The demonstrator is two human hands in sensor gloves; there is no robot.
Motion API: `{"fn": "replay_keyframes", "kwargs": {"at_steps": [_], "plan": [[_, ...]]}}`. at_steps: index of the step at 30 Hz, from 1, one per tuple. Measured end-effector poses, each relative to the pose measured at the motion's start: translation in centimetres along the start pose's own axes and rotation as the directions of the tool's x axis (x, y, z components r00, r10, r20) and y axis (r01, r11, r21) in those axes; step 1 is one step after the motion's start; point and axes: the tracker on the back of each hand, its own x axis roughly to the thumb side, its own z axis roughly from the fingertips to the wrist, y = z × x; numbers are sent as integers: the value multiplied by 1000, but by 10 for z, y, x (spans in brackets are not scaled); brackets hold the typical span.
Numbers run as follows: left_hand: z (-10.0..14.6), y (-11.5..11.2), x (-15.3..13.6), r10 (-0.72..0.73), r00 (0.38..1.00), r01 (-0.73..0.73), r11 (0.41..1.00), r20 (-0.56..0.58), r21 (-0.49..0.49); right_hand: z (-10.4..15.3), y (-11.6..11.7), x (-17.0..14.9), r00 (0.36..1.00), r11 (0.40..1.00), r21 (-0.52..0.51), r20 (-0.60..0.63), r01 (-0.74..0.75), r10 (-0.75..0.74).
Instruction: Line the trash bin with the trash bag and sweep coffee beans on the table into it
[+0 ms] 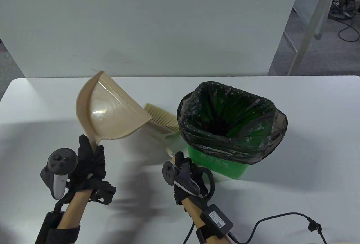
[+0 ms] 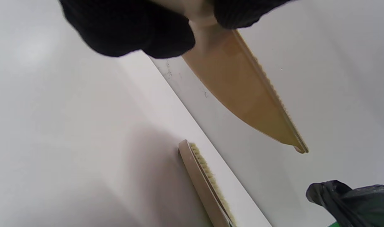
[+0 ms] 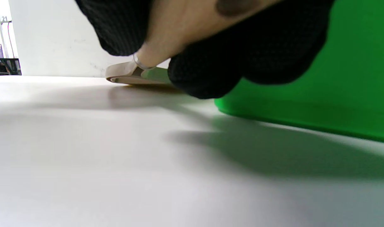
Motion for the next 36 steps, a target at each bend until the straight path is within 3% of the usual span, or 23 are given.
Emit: {"fn": "replay_keyframes", "kwargs": {"at_steps": [7,16,36], "plan": [[-2,-4,-5,-39,998,38,999,-46,-19,-3,9,-1,999,995,94,1,40,-40],[-3,-6,-7,-47,998,45,998,-51,-37,-3,13,3,997,984,162,26,-72,69],[-17,-11,-33,-48,995,43,998,-89,-54,-3,12,6,987,959,237,51,-158,150]]}}
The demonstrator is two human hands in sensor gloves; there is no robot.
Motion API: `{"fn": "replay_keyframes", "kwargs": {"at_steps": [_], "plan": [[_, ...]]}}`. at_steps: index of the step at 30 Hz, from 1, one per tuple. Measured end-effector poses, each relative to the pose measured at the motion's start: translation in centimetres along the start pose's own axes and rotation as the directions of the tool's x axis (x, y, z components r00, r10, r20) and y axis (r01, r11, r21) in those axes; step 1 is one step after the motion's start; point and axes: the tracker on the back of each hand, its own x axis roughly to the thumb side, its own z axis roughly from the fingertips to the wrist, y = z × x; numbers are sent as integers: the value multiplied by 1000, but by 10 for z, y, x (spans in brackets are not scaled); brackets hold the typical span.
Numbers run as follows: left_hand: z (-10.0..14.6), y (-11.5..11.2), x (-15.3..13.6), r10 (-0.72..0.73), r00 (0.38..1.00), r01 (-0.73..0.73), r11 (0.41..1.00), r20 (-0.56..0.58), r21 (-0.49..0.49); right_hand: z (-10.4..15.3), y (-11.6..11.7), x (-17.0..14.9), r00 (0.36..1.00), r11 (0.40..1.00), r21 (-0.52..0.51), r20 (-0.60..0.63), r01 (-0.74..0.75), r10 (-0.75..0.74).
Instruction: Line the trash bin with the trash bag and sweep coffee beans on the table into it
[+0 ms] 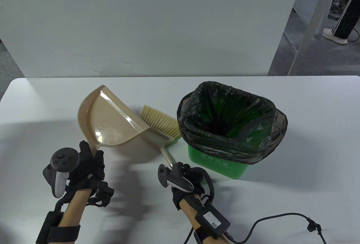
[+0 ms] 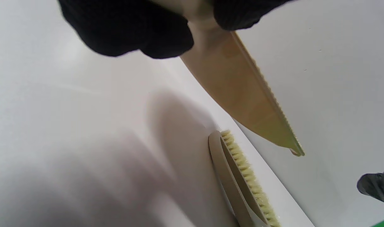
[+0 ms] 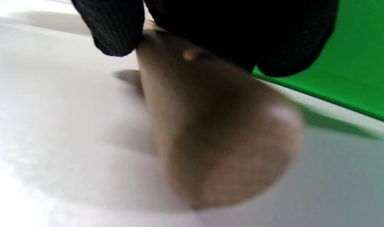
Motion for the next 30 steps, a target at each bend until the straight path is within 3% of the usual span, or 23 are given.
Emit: {"fn": "replay_keyframes", "kwargs": {"at_steps": [5,9,14,22,30], "plan": [[-7,0,-9,0,1000,0,1000,-16,4,5,-12,-7,992,992,-35,22,121,-120],[-14,0,-19,-16,998,17,1000,-53,17,19,-32,-13,954,954,-118,156,275,-255],[-21,3,-33,-66,990,70,997,-121,29,35,-48,-14,941,926,-240,246,293,-233],[-29,-2,-51,-98,976,97,995,-196,-18,36,-46,-9,939,939,-208,272,273,-213],[-30,-11,-50,-141,967,129,989,-212,-69,35,-45,-11,938,940,-191,261,283,-229]]}}
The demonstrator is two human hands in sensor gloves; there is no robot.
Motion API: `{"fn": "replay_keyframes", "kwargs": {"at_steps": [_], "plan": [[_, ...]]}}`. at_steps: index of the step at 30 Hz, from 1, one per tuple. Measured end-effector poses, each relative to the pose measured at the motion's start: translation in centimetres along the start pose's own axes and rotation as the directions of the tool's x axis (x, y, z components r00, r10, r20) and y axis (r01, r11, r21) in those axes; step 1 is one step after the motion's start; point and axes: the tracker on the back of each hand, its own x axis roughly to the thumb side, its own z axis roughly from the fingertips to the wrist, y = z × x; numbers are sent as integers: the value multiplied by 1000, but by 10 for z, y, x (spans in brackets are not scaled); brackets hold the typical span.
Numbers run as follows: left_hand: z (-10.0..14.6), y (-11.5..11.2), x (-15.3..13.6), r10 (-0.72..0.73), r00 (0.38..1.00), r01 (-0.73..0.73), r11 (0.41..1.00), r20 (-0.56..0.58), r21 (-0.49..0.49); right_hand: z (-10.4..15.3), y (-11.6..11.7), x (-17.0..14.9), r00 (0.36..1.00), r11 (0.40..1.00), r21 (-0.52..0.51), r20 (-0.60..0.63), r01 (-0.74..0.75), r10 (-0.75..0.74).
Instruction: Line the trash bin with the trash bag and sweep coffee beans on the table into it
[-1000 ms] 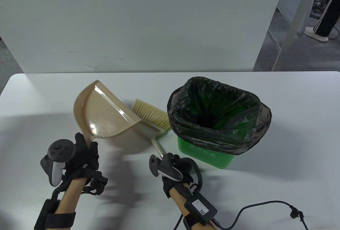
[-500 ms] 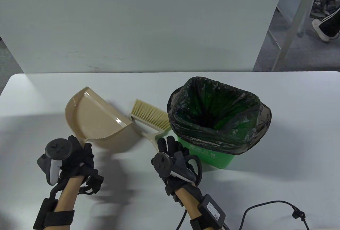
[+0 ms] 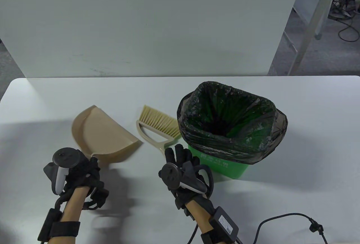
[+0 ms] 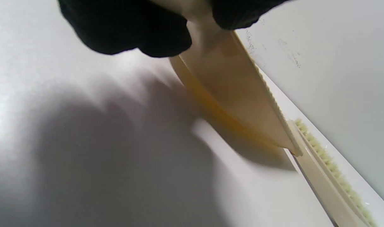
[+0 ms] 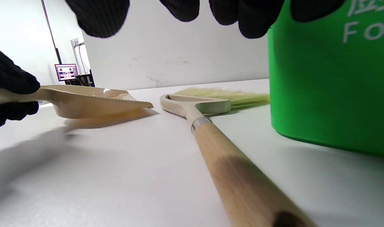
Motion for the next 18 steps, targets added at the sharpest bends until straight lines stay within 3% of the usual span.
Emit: {"fn": "replay_keyframes", "kwargs": {"at_steps": [18], "plan": [[1,-4,3,-37,999,35,996,-27,-77,0,2,-2,1000,998,57,-16,22,-21]]}}
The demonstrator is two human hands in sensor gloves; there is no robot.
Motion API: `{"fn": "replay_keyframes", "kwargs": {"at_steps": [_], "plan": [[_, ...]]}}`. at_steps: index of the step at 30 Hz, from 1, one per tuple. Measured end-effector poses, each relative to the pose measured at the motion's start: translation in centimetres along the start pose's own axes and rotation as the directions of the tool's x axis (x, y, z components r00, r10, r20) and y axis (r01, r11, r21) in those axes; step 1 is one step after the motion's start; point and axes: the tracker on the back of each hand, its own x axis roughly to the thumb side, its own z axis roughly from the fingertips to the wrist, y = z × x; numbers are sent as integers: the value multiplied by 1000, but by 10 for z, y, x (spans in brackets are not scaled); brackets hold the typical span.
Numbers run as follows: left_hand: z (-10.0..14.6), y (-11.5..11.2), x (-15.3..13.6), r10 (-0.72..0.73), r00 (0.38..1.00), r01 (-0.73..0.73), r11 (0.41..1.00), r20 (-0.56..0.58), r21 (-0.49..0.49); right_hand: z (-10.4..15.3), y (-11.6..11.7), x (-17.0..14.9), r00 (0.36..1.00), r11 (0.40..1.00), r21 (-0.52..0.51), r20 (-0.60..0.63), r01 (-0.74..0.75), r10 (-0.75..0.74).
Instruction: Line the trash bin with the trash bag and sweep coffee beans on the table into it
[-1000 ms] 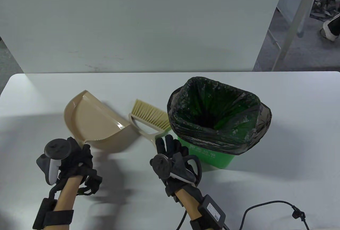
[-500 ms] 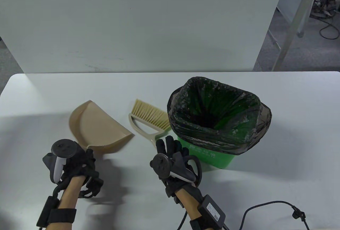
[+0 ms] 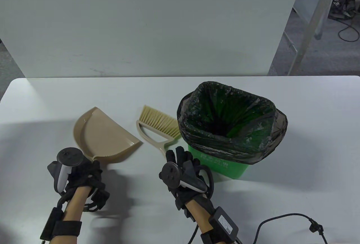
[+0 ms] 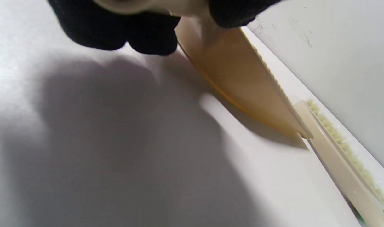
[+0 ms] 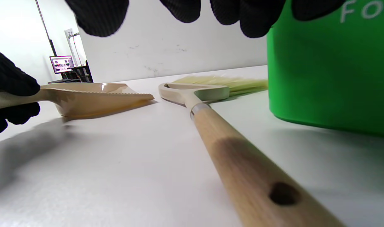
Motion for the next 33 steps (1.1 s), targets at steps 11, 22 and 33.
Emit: {"fn": "replay_keyframes", "kwargs": {"at_steps": [11,22,33], "plan": [[34,15,44,-296,925,250,946,239,206,1,-6,2,999,999,-36,2,-38,38],[83,-20,92,-408,646,393,902,645,176,5,-10,-1,999,998,-59,-4,-32,32],[85,-23,91,-441,642,441,882,628,168,4,-8,0,1000,998,-54,-1,-28,28]]}}
